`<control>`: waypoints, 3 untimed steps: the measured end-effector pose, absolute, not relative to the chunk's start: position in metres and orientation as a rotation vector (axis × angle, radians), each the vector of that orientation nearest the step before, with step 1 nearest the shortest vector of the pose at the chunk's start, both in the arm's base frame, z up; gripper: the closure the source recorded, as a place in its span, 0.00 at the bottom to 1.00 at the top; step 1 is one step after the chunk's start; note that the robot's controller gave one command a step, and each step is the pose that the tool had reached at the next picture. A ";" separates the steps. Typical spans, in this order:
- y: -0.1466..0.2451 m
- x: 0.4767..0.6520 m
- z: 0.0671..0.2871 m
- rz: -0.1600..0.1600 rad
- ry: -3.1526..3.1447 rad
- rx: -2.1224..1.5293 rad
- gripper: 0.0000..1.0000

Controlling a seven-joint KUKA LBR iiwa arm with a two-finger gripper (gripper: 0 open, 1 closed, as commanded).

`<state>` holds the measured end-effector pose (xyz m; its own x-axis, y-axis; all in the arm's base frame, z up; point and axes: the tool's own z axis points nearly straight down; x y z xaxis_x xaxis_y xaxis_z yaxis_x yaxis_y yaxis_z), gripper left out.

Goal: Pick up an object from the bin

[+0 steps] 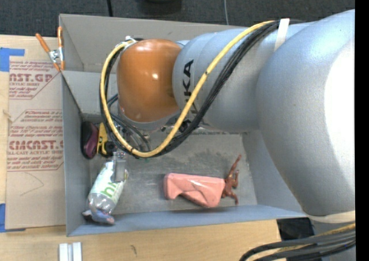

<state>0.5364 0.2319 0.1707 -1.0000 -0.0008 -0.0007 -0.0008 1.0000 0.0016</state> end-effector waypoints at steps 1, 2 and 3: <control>0.238 0.519 0.121 0.003 3.109 -0.392 0.00; 0.240 0.507 0.116 0.000 3.062 -0.704 0.00; 0.234 0.514 0.119 0.001 3.006 -0.905 0.00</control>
Offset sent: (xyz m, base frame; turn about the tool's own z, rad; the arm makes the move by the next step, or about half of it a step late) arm -0.0358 0.0101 -0.0173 -0.5430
